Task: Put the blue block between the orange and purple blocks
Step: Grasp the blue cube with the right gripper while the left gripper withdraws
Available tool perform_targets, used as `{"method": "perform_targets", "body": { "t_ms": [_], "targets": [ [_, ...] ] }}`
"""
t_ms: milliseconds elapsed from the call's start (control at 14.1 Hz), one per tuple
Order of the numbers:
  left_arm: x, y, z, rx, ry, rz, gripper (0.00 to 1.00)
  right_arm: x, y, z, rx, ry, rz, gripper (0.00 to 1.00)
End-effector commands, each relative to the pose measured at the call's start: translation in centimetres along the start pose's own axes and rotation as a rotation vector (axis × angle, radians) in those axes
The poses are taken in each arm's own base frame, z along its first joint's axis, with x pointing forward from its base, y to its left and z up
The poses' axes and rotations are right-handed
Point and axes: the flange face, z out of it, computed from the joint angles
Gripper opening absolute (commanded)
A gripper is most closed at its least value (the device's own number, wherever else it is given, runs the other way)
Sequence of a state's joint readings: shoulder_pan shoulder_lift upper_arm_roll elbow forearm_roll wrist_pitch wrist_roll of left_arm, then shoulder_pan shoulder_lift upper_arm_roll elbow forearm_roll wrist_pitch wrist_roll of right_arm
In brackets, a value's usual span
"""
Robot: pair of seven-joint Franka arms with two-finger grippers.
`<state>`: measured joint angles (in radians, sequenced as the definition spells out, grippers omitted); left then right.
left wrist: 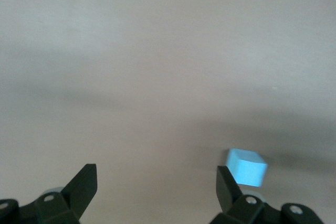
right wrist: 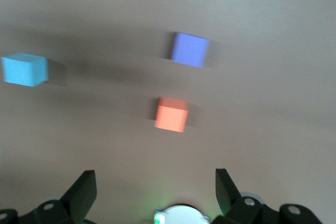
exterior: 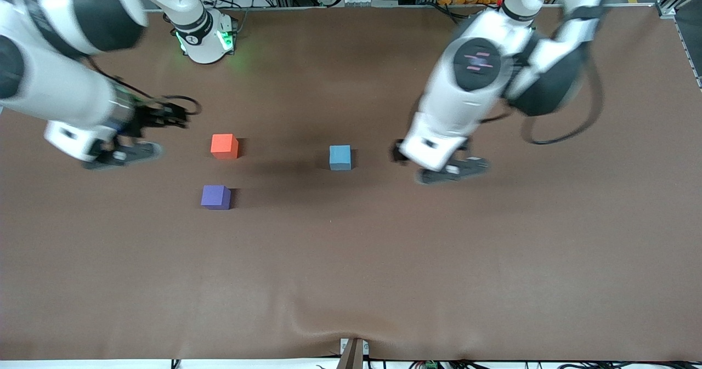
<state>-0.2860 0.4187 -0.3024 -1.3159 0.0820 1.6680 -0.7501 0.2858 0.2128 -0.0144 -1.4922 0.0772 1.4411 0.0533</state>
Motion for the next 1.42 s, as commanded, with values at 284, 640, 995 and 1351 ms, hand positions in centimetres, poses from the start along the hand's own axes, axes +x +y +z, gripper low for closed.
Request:
{"method": "perform_targets", "body": {
  "t_ms": [284, 640, 995, 1351],
  "targets": [
    [3.4, -12.7, -4.1, 0.06, -0.065, 0.168, 1.0, 2.9, -16.5, 10.6, 0.033, 0.063, 0.156, 1.0],
    [2.1, -20.5, -6.6, 0.103, -0.049, 0.203, 1.0, 3.7, -25.0, 20.2, 0.065, 0.149, 0.173, 1.0],
    [0.7, -27.3, -9.2, 0.097, -0.035, 0.267, 1.0, 4.1, -29.5, 27.5, 0.061, 0.183, 0.182, 1.0],
    [0.0, -28.8, -10.4, 0.09, -0.044, 0.226, 1.0, 4.5, -31.3, 32.5, 0.058, 0.208, 0.211, 1.0]
  ]
}}
